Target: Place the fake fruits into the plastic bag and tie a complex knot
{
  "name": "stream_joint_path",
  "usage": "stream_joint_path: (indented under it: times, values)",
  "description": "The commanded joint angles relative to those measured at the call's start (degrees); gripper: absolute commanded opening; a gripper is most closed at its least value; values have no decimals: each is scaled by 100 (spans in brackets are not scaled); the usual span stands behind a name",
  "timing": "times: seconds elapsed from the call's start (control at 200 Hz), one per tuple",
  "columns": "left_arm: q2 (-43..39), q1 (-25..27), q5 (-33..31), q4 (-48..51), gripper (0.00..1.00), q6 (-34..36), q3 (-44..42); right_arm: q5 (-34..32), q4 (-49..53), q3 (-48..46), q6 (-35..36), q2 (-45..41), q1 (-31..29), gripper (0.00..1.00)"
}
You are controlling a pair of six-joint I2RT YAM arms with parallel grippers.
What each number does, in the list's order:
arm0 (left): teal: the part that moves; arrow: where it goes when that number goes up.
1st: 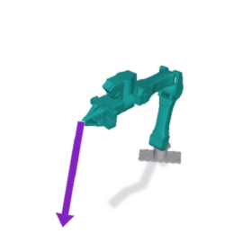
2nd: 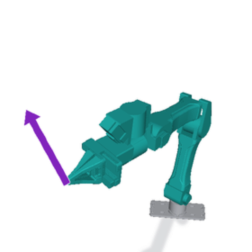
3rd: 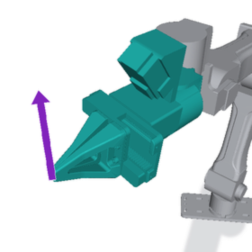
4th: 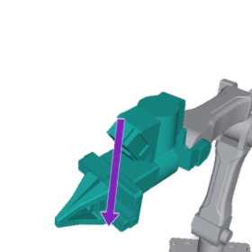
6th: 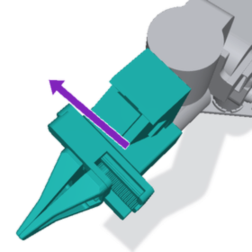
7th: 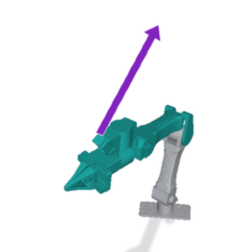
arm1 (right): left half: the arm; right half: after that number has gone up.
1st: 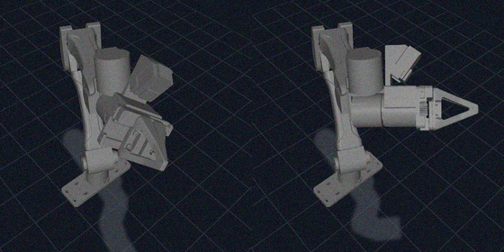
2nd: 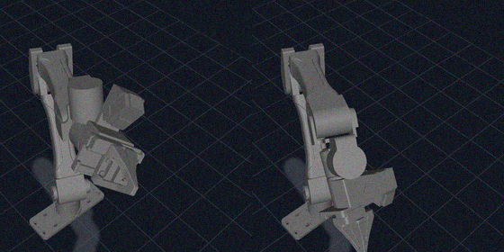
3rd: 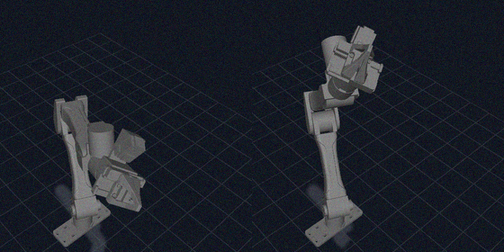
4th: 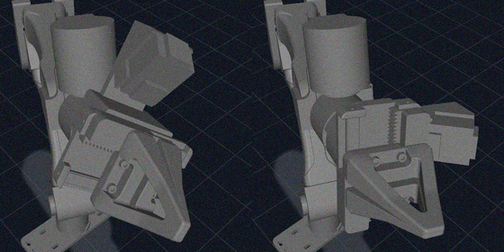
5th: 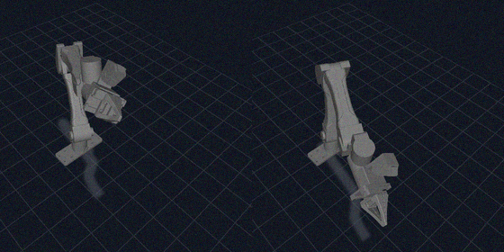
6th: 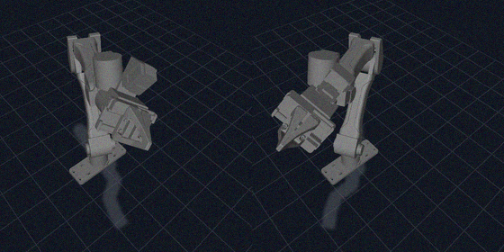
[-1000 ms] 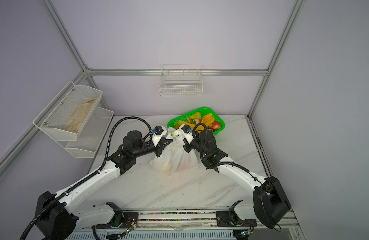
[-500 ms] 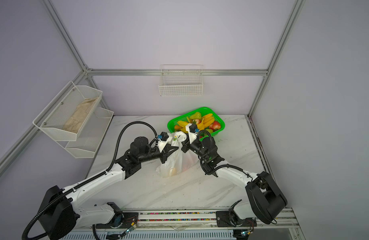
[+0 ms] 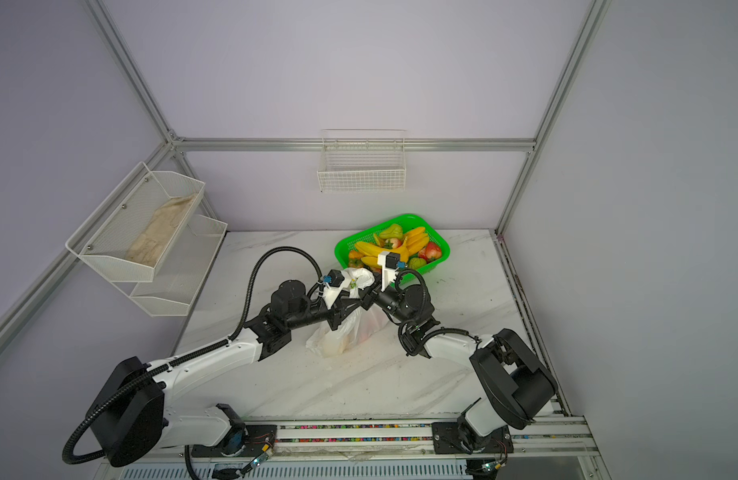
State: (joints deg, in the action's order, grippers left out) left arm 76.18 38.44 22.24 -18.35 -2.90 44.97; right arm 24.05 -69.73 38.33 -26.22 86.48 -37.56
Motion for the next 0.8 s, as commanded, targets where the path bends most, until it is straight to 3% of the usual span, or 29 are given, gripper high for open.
stream_joint_path:
  times: [0.0, 0.27, 0.505, 0.795]
  values:
    - [-48, 32, -330, -395, 29, -185, -293, 506, -766, 5, -194, -175, -28, 0]
    - [-695, 22, -762, -378, 52, -377, -709, 840, -583, -146, -75, -278, 146, 0]
    - [-1495, -2, -1117, 167, 58, -449, -970, 934, -608, -108, -25, -176, 223, 0]
    - [-2356, -90, -1448, 695, 57, -449, -902, 1028, -236, 8, 293, -204, 231, 0]
